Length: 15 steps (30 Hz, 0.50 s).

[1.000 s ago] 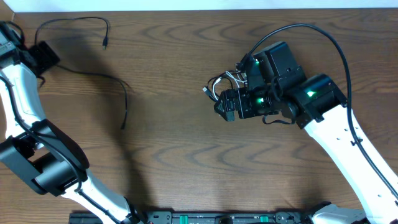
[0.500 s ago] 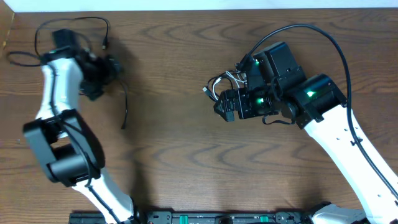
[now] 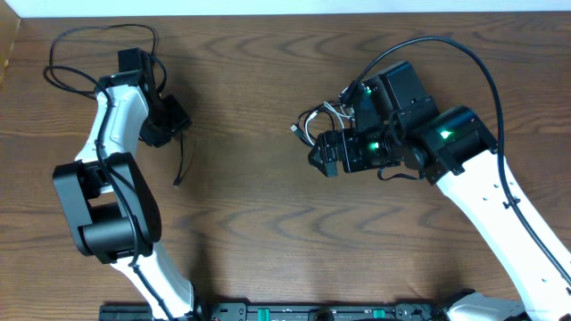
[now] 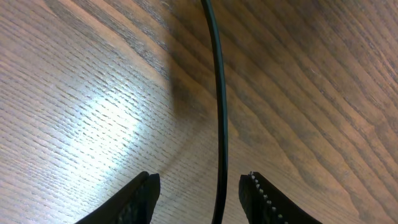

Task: Untangle cables

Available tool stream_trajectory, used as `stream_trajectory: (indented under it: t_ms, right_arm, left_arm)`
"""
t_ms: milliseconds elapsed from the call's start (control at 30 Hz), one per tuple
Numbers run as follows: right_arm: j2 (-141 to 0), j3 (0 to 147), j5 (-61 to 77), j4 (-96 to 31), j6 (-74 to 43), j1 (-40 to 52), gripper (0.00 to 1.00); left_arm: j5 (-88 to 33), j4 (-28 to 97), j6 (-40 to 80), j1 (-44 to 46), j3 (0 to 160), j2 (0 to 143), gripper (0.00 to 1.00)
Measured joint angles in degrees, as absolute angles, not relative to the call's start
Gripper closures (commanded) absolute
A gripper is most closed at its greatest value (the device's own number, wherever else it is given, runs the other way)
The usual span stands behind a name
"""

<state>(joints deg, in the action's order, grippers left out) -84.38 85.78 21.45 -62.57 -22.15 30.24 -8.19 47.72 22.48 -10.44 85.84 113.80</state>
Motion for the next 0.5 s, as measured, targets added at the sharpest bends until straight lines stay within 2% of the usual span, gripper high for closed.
stream_trajectory:
  t_ms: [200, 500]
  right_arm:
    - [-84.38, 85.78, 21.47, -62.22, -22.15, 30.24, 0.01]
    - [-84.38, 85.78, 21.45, -61.91, -22.15, 30.24, 0.01]
  left_arm:
    - [-7.94, 47.70, 22.63, -10.44, 85.84, 113.80, 0.69]
    - [-8.47, 48.38, 22.50, -10.44, 85.84, 113.80, 0.69]
